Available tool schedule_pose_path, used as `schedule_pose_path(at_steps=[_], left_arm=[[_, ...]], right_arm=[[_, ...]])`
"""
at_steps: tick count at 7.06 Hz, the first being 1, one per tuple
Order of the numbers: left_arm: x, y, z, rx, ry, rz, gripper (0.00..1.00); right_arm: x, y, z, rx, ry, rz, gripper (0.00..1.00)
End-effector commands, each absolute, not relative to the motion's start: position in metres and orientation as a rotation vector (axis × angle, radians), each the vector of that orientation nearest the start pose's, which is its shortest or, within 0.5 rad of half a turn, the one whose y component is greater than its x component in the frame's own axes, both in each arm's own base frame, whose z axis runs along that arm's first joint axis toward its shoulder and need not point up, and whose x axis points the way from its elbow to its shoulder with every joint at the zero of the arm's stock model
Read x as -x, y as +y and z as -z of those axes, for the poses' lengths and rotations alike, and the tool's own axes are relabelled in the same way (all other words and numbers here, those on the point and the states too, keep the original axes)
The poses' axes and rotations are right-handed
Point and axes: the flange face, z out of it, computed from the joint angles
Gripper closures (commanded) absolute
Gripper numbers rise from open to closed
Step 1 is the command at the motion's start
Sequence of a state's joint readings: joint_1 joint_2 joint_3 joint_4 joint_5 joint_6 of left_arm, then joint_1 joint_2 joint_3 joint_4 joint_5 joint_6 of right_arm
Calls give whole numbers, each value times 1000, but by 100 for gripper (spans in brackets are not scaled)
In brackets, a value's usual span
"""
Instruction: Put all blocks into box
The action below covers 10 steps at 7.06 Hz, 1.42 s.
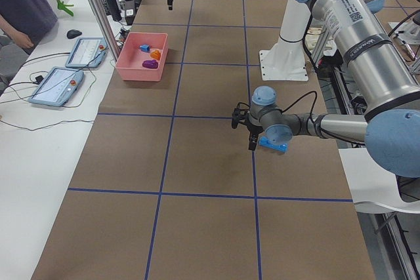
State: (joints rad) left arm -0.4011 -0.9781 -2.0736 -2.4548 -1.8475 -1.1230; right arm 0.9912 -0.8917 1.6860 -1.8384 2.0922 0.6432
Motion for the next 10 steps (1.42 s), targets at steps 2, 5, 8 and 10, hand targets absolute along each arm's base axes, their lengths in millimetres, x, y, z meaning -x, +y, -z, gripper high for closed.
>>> schedule_pose_path(at_steps=[2,5,8,10], left_arm=[[-255,-182,-541,-69,826,-207,0],[-267,-166,-544,-56,819,-266,0],[-273,-152,-554,-29,796,-310,0],[-274,-149,-553,-25,798,-320,8]], right_arm=[[243,-549,-340,-88,-663,191,0],[207,-524,-398,23,-712,202,0],[199,-512,-416,43,-701,206,0],[189,-496,-431,64,-691,198,0]])
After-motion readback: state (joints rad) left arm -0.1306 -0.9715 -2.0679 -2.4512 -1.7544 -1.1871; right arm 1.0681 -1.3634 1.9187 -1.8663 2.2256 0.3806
